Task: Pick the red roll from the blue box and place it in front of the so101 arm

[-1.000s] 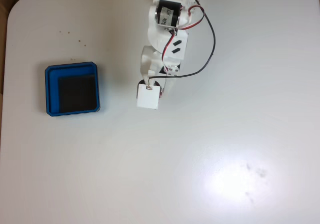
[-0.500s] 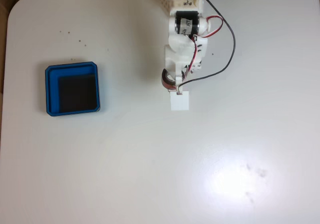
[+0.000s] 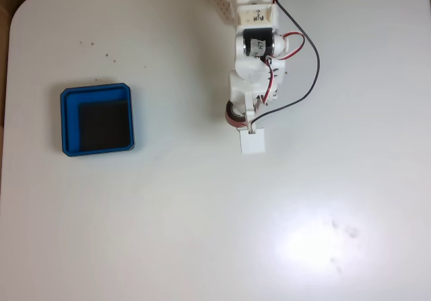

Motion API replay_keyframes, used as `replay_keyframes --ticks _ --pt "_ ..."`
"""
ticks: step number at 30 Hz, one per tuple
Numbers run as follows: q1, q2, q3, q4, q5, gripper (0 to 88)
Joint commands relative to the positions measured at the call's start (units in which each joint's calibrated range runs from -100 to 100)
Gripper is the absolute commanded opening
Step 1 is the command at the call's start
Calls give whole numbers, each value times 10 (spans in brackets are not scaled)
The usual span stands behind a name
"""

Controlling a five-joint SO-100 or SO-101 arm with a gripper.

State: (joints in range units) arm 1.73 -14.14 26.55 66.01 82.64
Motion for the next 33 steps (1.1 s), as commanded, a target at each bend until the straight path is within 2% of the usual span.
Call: replay_keyframes --ticks 1,7,24,33 --pt "1 -17 66 -68 -2 5" --pt "1 -19 175 -168 5 5" --pt "4 -15 192 -170 7 7" --pt "7 -17 192 -169 7 59"
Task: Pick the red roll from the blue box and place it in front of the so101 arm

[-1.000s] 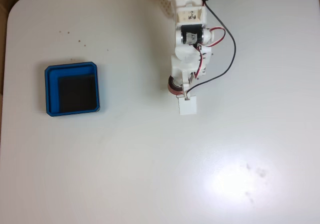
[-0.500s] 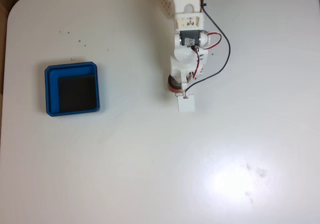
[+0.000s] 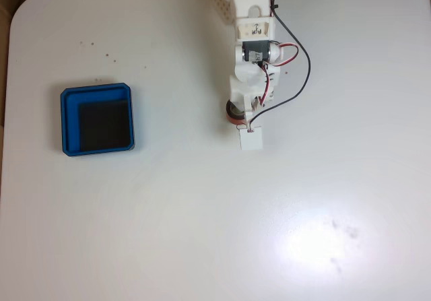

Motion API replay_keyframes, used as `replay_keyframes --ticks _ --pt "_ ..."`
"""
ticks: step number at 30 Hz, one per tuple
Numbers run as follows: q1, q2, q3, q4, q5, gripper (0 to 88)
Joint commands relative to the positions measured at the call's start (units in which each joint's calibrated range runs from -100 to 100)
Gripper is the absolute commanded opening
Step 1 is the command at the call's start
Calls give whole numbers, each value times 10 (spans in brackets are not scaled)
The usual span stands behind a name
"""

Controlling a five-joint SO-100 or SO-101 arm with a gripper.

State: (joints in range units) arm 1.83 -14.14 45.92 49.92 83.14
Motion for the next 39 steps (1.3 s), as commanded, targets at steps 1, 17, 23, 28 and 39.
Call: replay_keyframes --ticks 1,17,23,28,39 --pt "5 -17 -1 -8 2 62" --pt "8 -46 -2 -9 2 110" --pt "10 -207 2 -7 2 109" --pt "10 -348 19 -7 2 109" --pt "5 -633 255 -14 4 109"
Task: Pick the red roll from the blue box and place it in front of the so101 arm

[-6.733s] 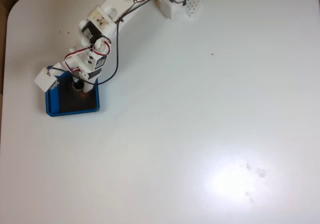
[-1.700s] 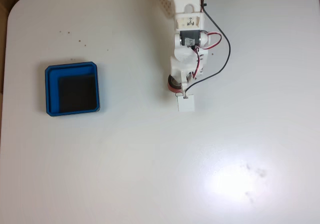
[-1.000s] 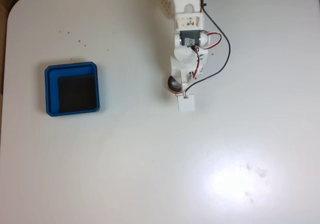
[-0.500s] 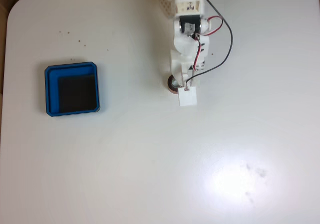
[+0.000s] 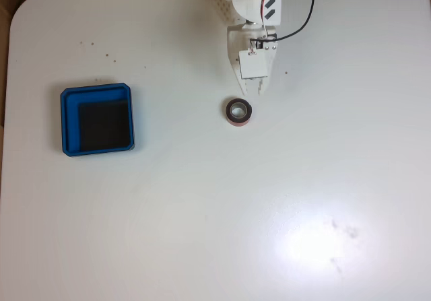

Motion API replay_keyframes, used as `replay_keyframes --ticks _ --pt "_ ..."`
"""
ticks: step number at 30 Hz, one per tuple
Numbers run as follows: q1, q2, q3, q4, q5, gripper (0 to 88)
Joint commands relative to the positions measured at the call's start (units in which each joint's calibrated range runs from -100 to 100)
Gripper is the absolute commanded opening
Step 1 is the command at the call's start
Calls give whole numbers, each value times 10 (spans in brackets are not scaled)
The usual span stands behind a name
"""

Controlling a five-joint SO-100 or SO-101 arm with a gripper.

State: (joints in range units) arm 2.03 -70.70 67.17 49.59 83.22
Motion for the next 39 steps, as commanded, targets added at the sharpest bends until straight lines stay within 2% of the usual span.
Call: replay_keyframes --ticks 1,4,9,12,18,32,39 --pt "3 -85 60 -11 3 109" --pt "2 -116 99 -12 10 109" --pt "0 -153 130 -12 78 109" --pt "1 -198 154 -12 102 109" --pt "1 -275 228 -12 99 109" --pt "-2 -282 311 -15 97 109" --pt "-2 -280 328 -85 96 109"
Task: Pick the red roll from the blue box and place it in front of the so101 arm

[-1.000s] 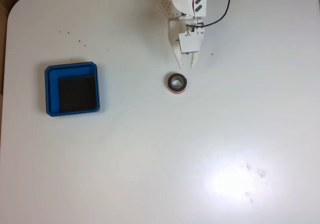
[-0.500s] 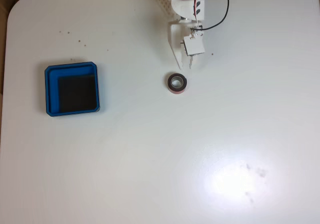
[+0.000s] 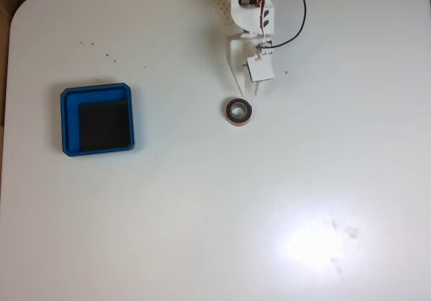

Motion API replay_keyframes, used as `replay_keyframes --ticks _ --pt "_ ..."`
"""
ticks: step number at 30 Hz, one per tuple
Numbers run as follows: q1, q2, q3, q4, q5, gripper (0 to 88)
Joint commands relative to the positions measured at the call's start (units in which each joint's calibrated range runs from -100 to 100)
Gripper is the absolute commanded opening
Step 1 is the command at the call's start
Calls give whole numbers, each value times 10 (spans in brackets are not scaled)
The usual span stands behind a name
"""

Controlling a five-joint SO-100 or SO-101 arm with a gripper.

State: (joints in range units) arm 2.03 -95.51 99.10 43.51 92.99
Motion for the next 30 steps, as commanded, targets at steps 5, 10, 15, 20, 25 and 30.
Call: replay_keyframes --ticks 5,10,15,20,25,30 --pt "-2 -31 9 -20 4 109" --pt "-1 -31 8 -20 5 109" --pt "5 -30 7 -19 1 106" --pt "6 -30 7 -19 0 46" --pt "5 -30 7 -19 3 5" --pt "4 -30 7 -19 3 7"
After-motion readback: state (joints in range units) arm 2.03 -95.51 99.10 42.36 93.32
